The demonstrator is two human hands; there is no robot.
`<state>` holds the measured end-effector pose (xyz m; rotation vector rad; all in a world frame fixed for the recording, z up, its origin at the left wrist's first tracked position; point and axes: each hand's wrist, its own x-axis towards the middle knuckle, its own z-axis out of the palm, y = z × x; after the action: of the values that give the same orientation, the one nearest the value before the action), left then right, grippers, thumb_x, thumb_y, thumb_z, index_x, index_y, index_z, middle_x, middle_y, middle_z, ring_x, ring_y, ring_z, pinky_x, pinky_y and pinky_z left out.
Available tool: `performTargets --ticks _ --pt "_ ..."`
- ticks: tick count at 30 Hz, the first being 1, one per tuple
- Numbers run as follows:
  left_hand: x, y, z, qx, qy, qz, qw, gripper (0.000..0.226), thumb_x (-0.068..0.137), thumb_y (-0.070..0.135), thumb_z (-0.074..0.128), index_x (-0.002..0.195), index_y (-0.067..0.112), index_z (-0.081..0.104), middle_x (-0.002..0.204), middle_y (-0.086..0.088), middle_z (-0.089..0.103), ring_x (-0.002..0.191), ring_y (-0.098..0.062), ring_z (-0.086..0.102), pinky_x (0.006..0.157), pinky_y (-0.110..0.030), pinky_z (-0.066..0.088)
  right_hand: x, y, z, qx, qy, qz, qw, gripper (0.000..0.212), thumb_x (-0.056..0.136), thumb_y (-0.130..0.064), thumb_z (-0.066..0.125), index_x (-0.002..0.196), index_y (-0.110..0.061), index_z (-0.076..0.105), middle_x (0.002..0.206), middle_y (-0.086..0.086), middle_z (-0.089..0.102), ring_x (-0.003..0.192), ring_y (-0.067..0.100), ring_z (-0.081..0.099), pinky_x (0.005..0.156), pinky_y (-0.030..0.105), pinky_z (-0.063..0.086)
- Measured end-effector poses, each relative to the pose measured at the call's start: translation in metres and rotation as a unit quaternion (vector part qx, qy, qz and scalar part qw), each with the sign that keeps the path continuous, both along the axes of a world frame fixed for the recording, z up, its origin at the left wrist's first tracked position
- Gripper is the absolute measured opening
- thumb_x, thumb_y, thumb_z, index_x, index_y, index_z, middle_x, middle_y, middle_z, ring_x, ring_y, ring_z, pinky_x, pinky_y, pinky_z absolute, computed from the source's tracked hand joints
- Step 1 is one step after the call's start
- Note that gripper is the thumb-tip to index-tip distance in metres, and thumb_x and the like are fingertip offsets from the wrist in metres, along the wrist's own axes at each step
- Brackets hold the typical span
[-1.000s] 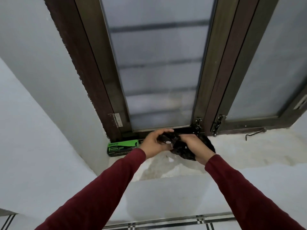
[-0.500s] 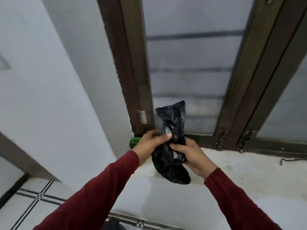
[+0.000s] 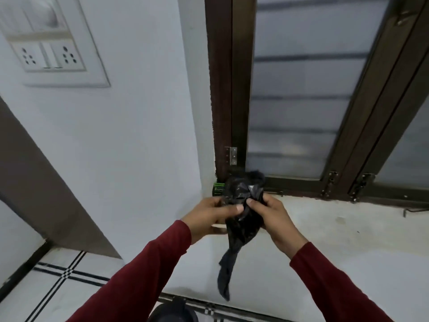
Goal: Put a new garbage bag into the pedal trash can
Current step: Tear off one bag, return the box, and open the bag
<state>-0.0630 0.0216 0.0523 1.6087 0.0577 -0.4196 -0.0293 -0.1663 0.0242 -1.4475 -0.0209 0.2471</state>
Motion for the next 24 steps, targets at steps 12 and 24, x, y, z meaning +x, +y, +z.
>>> performTargets --ticks 12,24 --pt "-0.103 0.041 -0.031 0.052 -0.105 0.097 0.988 0.025 0.096 0.042 0.058 0.109 0.029 0.076 0.105 0.001 0.080 0.102 -0.021 0.075 0.099 -0.048 0.057 -0.163 0.052 -0.009 -0.043 0.075 0.038 0.996 0.054 0.090 -0.005 0.073 0.133 -0.031 0.055 0.117 0.000 0.076 0.106 0.020 0.074 0.086 0.040 0.060" --pt "-0.236 0.107 -0.019 -0.014 0.018 0.108 0.994 0.027 0.095 0.012 0.072 0.119 -0.001 0.069 0.095 -0.022 0.077 0.076 -0.031 0.075 0.055 -0.033 0.059 -0.270 0.104 0.008 0.006 0.109 -0.062 0.992 0.043 0.086 -0.044 0.078 0.117 -0.027 0.054 0.112 0.006 0.073 0.097 0.026 0.074 0.072 0.036 0.058"
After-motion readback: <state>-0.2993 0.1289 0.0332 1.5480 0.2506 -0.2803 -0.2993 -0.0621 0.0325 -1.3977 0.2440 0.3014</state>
